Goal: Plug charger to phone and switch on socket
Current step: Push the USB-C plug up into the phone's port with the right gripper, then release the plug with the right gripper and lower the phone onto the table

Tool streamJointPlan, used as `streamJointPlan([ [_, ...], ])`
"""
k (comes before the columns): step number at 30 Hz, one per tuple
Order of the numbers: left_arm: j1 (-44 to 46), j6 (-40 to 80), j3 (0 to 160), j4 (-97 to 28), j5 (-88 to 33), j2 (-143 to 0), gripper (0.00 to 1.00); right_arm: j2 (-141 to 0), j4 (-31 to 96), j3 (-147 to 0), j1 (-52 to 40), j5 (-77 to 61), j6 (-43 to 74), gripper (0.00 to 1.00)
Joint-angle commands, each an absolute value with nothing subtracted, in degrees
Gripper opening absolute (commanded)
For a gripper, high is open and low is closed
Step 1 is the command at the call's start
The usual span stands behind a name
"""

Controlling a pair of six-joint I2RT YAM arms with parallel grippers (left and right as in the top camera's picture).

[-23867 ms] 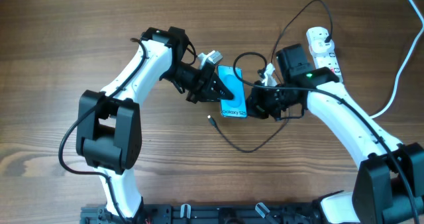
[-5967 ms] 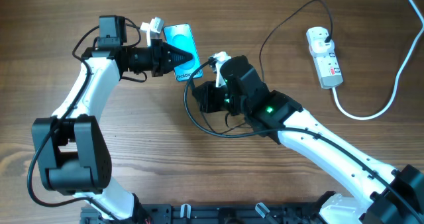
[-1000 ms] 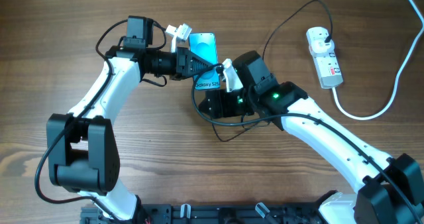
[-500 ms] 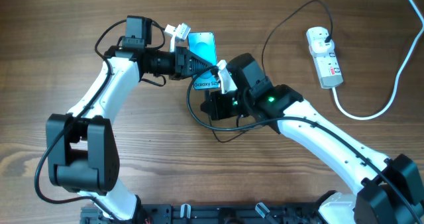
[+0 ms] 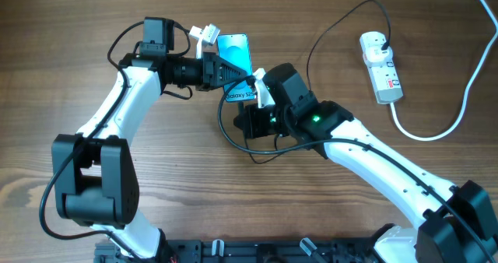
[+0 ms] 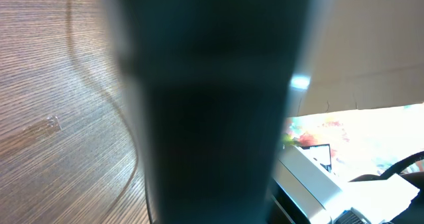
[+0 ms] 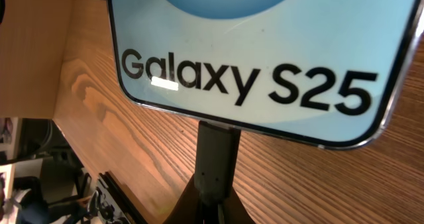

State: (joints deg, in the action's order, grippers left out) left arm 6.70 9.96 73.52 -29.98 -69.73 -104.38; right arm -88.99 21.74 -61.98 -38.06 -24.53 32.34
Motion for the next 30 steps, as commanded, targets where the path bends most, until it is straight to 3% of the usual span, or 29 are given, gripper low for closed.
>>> streamJointPlan([
  [1,7.79,9.17,73.28,-30.92,-71.92,-104.05,0.04,-89.06,18.70,-63.00,-35.11,-22.35,33.01,0.05],
  [12,7.79,9.17,73.28,-30.92,-71.92,-104.05,0.04,-89.06,13.21,-63.00,-34.79,-22.72,33.54,0.05],
  [13,7.77,9.19,73.28,-30.92,-71.92,-104.05,0.04,-89.06,12.64,-63.00,-34.79,-22.74,32.91,0.22],
  [14,7.77,9.17,73.28,-30.89,-71.92,-104.05,0.04,-89.06,12.60,-63.00,-34.79,-22.74,32.64,0.49],
  [15,7.77,9.19,73.28,-30.92,-71.92,-104.05,0.04,-89.06,12.71,-63.00,-34.79,-22.74,31.75,0.89],
  [16,7.77,9.17,73.28,-30.92,-71.92,-104.05,0.04,-89.06,13.08,-63.00,-34.79,-22.76,30.39,0.99],
  [19,7.77,9.17,73.28,-30.89,-71.90,-104.05,0.04,-89.03,16.16,-63.00,-34.48,-22.76,25.45,1.00],
  [30,7.77,9.19,73.28,-30.85,-65.32,-104.05,0.04,-89.03,23.62,-63.00,-27.00,-24.36,25.58,1.00],
])
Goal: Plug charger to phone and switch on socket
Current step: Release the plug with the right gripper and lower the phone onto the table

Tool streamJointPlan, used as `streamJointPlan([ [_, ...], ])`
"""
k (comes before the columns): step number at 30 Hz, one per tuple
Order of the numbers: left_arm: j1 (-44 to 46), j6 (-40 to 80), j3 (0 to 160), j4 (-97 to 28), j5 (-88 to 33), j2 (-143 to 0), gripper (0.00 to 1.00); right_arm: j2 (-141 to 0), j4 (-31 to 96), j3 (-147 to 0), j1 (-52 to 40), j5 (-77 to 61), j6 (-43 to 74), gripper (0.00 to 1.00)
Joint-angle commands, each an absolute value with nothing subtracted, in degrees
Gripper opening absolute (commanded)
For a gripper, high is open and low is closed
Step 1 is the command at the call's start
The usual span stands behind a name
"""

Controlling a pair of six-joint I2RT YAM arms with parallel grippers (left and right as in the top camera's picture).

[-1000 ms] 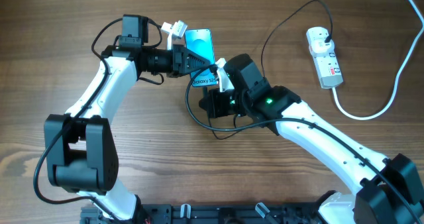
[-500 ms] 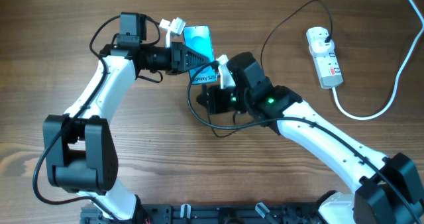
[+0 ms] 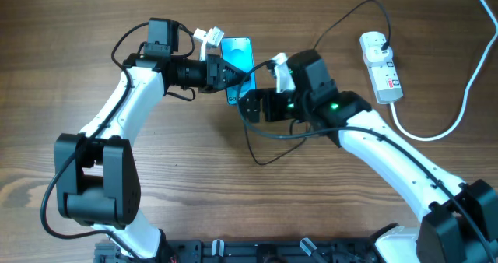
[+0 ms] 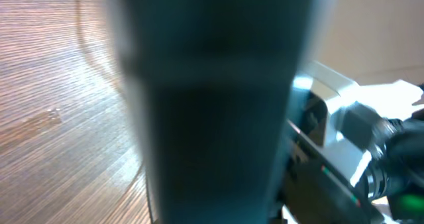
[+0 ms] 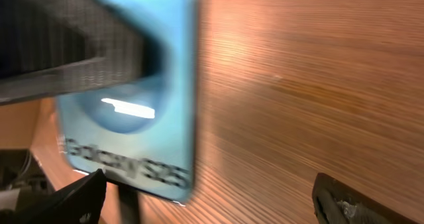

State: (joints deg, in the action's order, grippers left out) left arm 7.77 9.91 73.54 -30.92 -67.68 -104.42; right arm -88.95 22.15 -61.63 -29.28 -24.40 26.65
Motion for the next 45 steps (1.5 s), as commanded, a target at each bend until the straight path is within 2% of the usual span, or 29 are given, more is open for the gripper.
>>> streamJointPlan([
  [1,7.77,9.19,73.28,-30.76,-62.35,-104.05,0.04,-89.03,24.38,-63.00,-26.52,-23.88,25.61,1.00],
  [5,7.79,11.05,73.28,-30.68,-49.08,-104.05,0.04,-89.03,28.10,-63.00,-25.39,-18.94,25.76,1.00],
  [10,8.56,19.22,73.28,-31.68,-32.51,-104.05,0.04,-89.06,33.95,-62.98,-25.10,-9.06,28.64,1.00],
  [16,12.27,20.40,73.28,-31.42,-28.60,-104.38,0.04,-89.06,38.70,-62.98,-25.10,0.80,31.81,1.00],
  [22,16.93,23.64,73.28,-31.11,-15.55,-105.10,0.04,-89.06,40.53,-62.87,-25.10,8.19,31.40,1.00],
  [40,19.59,25.19,73.30,-27.38,-14.48,-113.08,0.04,-89.06,39.88,-62.87,-25.10,8.19,31.51,1.00],
  [43,19.62,25.12,73.30,-27.22,-14.46,-113.08,0.10,-89.06,39.88,-62.87,-25.10,8.19,31.51,1.00],
  [45,19.62,25.12,73.28,-27.24,-13.37,-113.19,0.10,-89.06,39.88,-62.87,-25.10,8.19,31.51,1.00],
])
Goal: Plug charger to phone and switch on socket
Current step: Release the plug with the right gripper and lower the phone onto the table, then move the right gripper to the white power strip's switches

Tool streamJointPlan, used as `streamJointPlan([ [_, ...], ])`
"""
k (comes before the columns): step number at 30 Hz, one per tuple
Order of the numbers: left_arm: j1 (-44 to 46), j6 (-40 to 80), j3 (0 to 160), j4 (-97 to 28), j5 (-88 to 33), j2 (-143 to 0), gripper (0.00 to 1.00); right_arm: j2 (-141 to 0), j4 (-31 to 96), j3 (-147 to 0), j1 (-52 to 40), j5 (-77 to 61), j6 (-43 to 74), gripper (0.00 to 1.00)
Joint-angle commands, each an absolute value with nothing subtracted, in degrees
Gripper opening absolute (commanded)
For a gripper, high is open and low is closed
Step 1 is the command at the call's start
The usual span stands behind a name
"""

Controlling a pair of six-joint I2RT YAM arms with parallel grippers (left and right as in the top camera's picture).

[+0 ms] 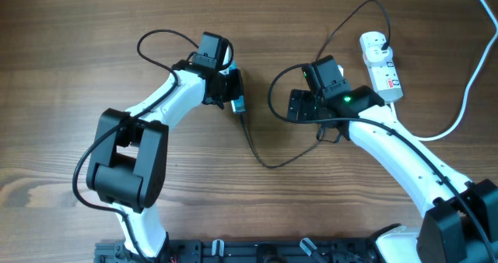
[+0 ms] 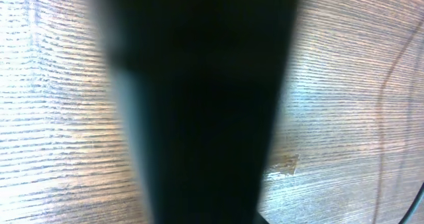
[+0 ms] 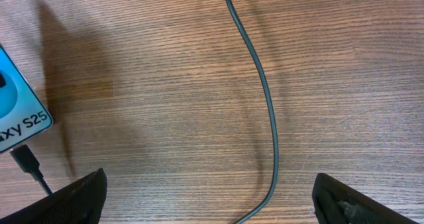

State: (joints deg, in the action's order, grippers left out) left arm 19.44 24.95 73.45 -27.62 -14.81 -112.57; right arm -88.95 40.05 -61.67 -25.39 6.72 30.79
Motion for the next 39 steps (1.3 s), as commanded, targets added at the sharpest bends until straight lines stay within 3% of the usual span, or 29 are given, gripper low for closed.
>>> streamJointPlan([
  [1,19.62,25.12,73.28,-27.29,-12.34,-113.21,0.10,-89.06,39.88,-62.87,-25.10,8.19,31.51,1.00],
  [8,19.59,25.10,73.28,-27.44,-11.22,-113.21,0.21,-89.06,39.86,-62.87,-25.10,8.19,31.51,1.00],
  [12,19.59,25.12,73.28,-27.44,-11.22,-113.21,0.18,-89.06,39.88,-62.87,-25.10,8.19,31.51,0.99],
  [27,19.59,25.12,73.28,-27.42,-11.22,-113.21,0.24,-89.06,39.88,-62.87,-25.10,8.19,31.51,1.00],
  [34,19.59,25.12,73.28,-27.42,-11.22,-113.21,0.18,-89.06,39.88,-62.87,-25.10,8.19,31.48,1.00],
  [37,19.59,25.12,73.28,-27.40,-11.22,-113.19,0.04,-89.06,39.86,-62.87,-25.10,8.19,31.53,1.00],
  [39,19.59,25.12,73.30,-27.38,-11.20,-113.19,0.04,-89.06,39.86,-62.87,-25.10,8.19,31.53,1.00],
])
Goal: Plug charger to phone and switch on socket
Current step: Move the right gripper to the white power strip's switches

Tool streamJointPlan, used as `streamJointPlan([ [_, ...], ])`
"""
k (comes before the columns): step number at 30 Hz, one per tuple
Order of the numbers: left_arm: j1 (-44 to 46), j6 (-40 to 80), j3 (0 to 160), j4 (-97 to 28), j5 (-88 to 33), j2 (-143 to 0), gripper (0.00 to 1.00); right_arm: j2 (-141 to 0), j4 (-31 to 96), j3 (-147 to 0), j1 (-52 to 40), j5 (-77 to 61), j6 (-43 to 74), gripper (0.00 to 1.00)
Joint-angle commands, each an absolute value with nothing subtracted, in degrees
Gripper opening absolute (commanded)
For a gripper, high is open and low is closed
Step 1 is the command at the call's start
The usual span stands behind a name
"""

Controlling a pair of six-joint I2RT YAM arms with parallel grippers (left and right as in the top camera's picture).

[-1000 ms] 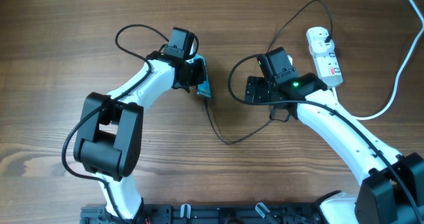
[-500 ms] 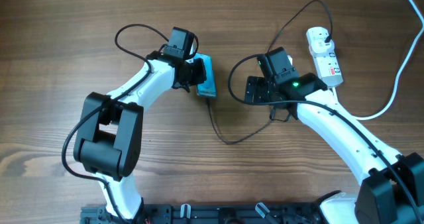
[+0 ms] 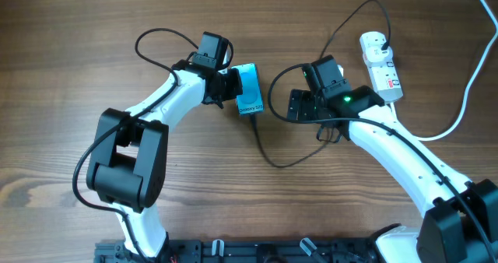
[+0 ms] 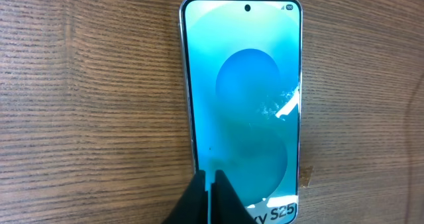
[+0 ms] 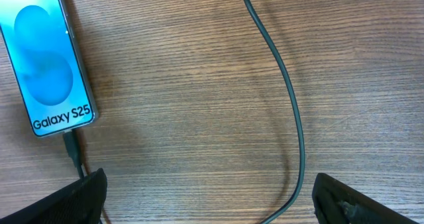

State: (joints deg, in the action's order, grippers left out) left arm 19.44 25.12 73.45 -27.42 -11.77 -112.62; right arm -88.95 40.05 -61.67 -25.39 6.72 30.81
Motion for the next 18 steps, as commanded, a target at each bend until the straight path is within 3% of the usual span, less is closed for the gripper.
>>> streamJointPlan([
  [1,19.59,25.12,73.30,-27.27,-11.16,-113.19,0.04,-89.06,39.86,-62.87,-25.10,8.19,31.53,1.00],
  [12,17.87,26.02,73.30,-27.20,-3.18,-113.19,0.04,-89.06,39.86,-62.87,-25.10,8.19,31.51,1.00],
  [15,16.36,26.04,73.30,-27.18,-2.04,-113.19,0.18,-89.06,39.86,-62.87,-25.10,8.19,31.51,1.00],
  [18,15.18,26.04,73.30,-27.20,-2.04,-113.19,0.24,-89.06,39.86,-62.87,-25.10,8.19,31.48,1.00],
])
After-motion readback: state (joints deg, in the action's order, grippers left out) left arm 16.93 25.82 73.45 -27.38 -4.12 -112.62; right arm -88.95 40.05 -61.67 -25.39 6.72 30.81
